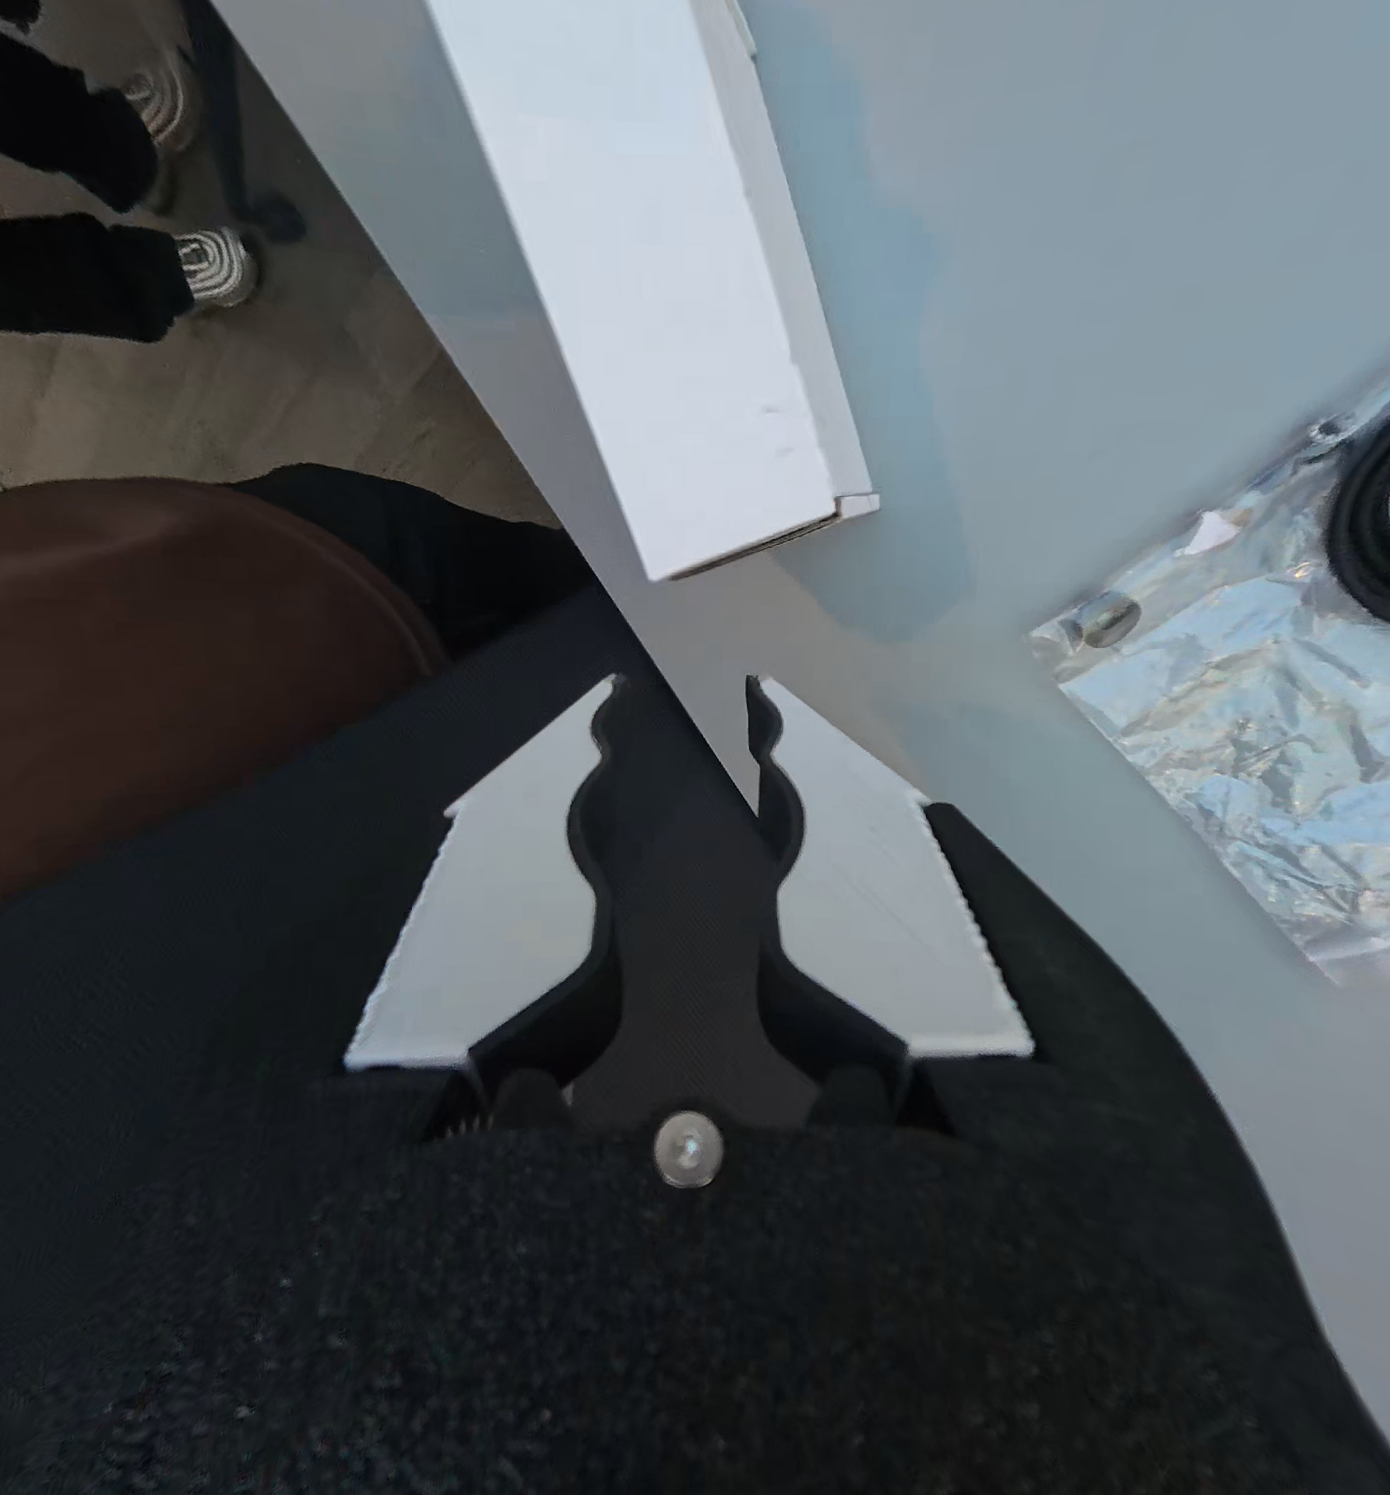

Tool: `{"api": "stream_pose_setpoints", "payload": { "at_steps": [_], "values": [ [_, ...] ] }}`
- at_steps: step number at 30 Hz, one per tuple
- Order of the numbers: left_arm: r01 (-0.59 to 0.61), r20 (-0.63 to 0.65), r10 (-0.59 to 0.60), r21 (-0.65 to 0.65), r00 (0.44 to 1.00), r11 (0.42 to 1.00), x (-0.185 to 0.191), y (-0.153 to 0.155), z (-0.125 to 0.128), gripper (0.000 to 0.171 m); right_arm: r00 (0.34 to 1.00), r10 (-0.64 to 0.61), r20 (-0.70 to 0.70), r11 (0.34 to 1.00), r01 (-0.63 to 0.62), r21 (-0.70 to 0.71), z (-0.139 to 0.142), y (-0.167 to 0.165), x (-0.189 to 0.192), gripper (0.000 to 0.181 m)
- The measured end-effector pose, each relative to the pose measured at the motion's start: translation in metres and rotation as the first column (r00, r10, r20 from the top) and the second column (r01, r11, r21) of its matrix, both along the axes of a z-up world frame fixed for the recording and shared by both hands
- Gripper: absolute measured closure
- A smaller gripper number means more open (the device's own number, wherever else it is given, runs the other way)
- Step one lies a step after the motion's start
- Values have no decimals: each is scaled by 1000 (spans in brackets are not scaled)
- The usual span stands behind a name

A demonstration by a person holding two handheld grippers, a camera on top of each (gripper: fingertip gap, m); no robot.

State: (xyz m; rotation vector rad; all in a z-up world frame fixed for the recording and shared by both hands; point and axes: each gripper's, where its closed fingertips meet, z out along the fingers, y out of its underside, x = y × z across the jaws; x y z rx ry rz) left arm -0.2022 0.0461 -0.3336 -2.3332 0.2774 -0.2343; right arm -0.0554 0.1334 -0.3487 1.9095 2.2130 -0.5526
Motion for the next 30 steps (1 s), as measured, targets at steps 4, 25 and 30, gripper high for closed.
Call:
{"api": "stream_pose_setpoints", "payload": {
  "at_steps": [4,25,30],
  "values": [
    [222,-50,-226,-70,973,972,-8,-9,4,86,991,118,-63,993,-116,37,22,4,-3,178],
    [410,71,-428,-461,901,787,11,10,-52,171,997,73,-3,997,-73,36,-39,-13,-33,181],
    [382,84,-383,-410,920,828,12,11,-51,171,997,59,-42,998,-57,39,-38,-12,-33,181]
  ]
}}
